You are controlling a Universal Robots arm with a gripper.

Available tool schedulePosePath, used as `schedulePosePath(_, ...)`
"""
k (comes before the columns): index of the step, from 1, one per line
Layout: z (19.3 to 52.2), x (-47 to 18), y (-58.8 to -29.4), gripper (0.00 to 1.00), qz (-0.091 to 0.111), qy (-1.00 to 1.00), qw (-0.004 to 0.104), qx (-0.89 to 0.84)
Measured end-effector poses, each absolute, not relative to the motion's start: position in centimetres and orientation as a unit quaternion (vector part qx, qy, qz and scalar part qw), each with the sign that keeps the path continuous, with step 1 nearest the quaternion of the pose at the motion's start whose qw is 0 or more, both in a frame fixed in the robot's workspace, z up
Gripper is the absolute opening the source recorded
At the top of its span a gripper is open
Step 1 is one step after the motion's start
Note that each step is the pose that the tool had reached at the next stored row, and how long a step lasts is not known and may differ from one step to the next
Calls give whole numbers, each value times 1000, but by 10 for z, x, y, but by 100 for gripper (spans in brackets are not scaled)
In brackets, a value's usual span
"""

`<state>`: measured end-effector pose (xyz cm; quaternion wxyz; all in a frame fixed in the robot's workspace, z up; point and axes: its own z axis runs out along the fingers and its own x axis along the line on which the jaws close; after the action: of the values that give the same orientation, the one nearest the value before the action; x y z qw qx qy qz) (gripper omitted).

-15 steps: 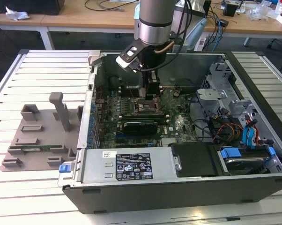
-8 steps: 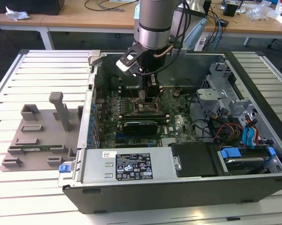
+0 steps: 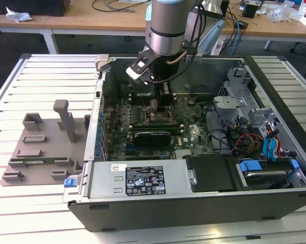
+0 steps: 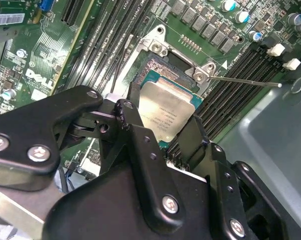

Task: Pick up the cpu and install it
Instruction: 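Place the cpu into insertion slot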

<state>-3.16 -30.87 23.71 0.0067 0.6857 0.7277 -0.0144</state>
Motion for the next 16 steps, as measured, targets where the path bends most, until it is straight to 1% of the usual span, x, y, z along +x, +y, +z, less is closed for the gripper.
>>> schedulePosePath(16, 218, -32, -305, 55, -14, 728, 7, 686)
